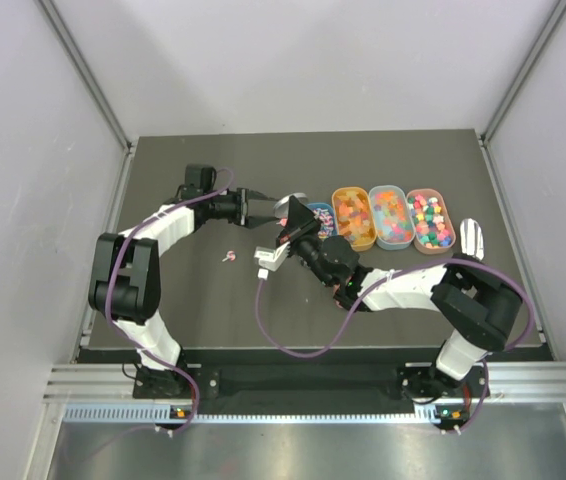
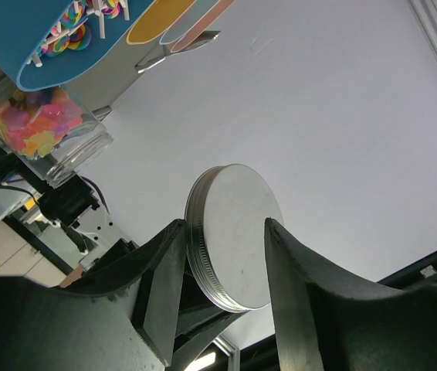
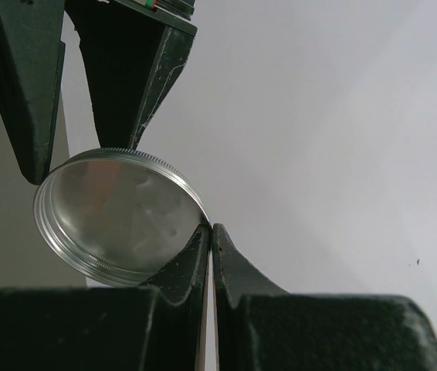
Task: Pack the candies
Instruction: Adjust the bottle lid.
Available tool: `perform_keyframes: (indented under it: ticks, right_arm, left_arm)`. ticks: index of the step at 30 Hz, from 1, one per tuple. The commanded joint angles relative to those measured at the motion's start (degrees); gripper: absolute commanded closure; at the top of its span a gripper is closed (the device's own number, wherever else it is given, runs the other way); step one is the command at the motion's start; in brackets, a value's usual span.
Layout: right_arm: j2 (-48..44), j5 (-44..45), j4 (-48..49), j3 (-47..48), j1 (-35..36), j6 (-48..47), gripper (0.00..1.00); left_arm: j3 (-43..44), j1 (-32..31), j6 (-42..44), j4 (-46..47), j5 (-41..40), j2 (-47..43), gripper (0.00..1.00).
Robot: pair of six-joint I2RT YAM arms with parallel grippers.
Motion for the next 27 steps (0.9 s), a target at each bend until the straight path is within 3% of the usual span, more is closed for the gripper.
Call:
perform_keyframes:
  ticks: [1,11,18,27]
  right_arm:
    - [0.1,0.4,-0.7,3.1,0.5,0.2,1.00]
    - [0.0,0.2,-0.9,4.0,-0.9,-1.0,1.00]
    - [-1.8,1.8,-2.0,1.3,1.6,-0.1,1.00]
    - [-3.2,3.2,-3.3,-0.5,4.8,1.8,1.00]
  left_arm:
    - [0.4,-0.1,0.4,1.6,0.7,-3.2,0.51]
    - [0.5,0.0,0.9,1.4,0.6,-3.6,0.50]
    - [1.4,0.0,-0.5,2.7,0.6,-2.7,0.42]
    - [1.3,0.0,-1.2,5.1,0.5,-2.2,0.69]
